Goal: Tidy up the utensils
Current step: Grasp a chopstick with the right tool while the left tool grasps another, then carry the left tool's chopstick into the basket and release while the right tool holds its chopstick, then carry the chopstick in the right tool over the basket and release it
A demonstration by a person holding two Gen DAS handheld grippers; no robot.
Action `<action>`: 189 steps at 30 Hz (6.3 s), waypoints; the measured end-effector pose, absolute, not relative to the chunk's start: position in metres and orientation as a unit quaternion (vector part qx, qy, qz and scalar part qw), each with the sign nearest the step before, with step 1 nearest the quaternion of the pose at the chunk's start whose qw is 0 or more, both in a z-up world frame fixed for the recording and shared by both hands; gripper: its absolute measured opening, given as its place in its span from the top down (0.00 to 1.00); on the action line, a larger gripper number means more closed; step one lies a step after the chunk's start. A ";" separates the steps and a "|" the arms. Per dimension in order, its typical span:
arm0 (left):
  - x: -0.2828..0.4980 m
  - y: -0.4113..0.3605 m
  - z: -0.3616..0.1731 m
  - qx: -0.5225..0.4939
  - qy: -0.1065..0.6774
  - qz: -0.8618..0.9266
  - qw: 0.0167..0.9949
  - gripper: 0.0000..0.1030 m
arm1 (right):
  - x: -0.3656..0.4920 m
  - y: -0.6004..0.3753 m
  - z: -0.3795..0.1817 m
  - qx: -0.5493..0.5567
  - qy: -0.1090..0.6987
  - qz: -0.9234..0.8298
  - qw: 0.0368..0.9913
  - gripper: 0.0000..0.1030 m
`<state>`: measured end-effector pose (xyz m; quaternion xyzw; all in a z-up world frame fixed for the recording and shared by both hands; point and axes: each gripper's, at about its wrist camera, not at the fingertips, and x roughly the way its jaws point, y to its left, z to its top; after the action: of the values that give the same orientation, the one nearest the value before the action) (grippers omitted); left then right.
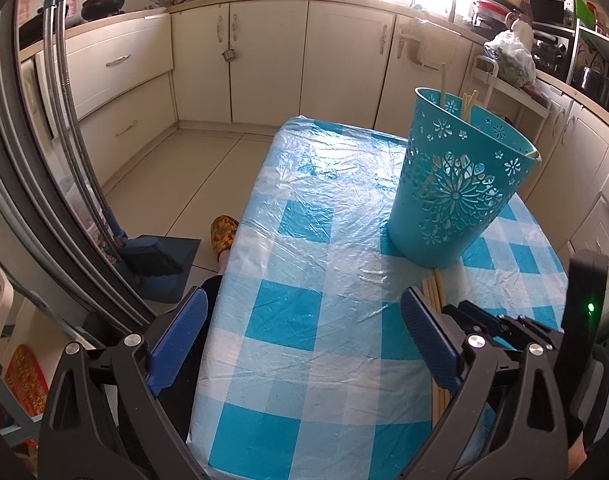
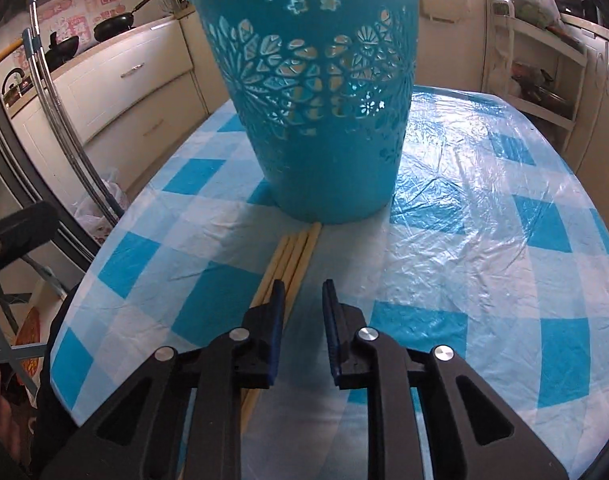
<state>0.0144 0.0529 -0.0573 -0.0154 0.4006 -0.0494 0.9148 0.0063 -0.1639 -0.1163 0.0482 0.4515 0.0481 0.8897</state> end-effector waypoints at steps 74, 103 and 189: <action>0.082 -0.045 -0.125 0.095 0.508 -0.205 0.831 0.92 | -0.008 -0.236 -0.118 0.127 0.451 0.062 0.881 0.94; 0.078 -0.019 0.090 -0.060 0.287 -0.268 0.918 0.95 | 0.006 -0.235 -0.119 0.089 0.460 0.081 0.880 0.93; 0.084 0.016 -0.112 0.024 0.411 -0.043 0.910 0.12 | -0.044 -0.237 -0.034 0.157 0.351 0.118 0.916 0.94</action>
<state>0.0839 0.0161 -0.1122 0.0235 0.4111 -0.0427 0.9103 -0.0436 -0.2370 -0.0337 0.1568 0.3510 0.1180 0.9156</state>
